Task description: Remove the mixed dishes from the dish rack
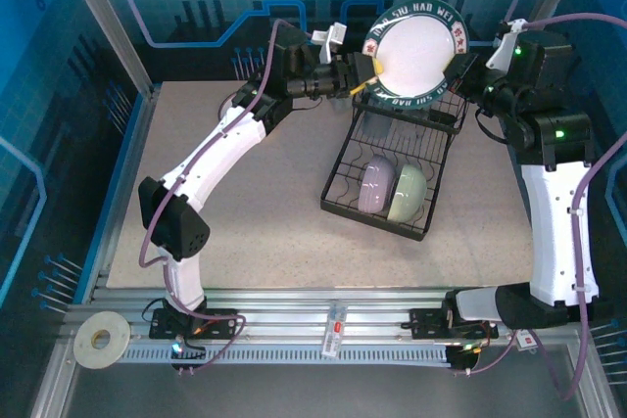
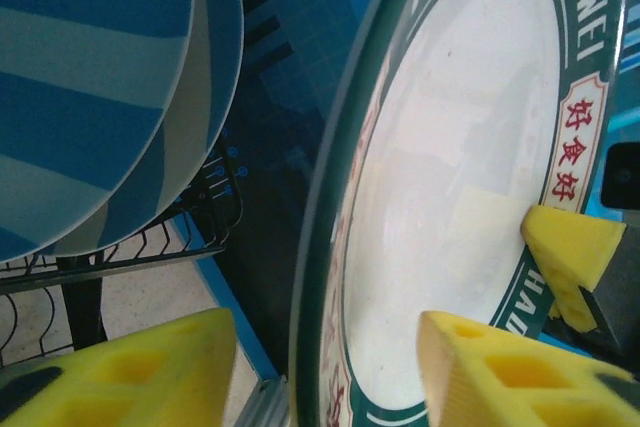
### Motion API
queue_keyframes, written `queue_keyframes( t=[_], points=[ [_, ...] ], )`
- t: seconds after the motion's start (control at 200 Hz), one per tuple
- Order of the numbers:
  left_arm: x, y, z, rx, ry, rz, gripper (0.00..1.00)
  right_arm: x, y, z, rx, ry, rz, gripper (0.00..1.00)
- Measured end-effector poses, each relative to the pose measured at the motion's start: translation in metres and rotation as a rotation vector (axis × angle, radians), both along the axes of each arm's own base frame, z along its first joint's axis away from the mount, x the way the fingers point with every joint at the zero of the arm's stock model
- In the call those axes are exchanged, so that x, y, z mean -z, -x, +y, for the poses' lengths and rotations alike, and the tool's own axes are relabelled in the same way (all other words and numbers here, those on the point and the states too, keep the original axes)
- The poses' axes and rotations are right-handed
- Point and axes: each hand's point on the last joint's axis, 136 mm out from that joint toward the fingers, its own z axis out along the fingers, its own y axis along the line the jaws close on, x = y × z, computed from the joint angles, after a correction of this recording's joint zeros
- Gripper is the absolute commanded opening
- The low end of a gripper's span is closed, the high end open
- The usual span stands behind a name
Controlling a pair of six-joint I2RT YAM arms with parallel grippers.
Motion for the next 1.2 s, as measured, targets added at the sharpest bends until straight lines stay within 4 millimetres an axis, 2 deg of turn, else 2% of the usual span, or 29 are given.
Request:
queue_keyframes(
  t=[0.19, 0.45, 0.866, 1.001, 1.131, 1.201],
  points=[
    [-0.007, -0.002, 0.0, -0.006, 0.04, 0.016, 0.21, 0.003, -0.003, 0.003, -0.007, -0.021, 0.003, 0.0],
    [-0.016, -0.008, 0.003, -0.007, 0.089, 0.025, 0.0, -0.003, -0.005, 0.002, -0.001, -0.047, -0.014, 0.0],
    [-0.015, -0.021, 0.013, -0.032, 0.102, 0.034, 0.0, 0.0, -0.024, 0.009, -0.034, -0.068, -0.011, 0.0],
    [-0.018, -0.025, 0.018, -0.041, 0.118, 0.032, 0.0, -0.004, -0.03, 0.013, -0.059, -0.086, -0.018, 0.31],
    [-0.012, -0.031, 0.022, -0.052, 0.143, 0.057, 0.0, -0.01, -0.034, 0.021, -0.104, -0.109, -0.037, 0.8],
    [-0.006, -0.036, 0.027, -0.066, 0.146, 0.075, 0.0, -0.014, -0.037, 0.025, -0.127, -0.117, -0.054, 0.98]
  ],
)
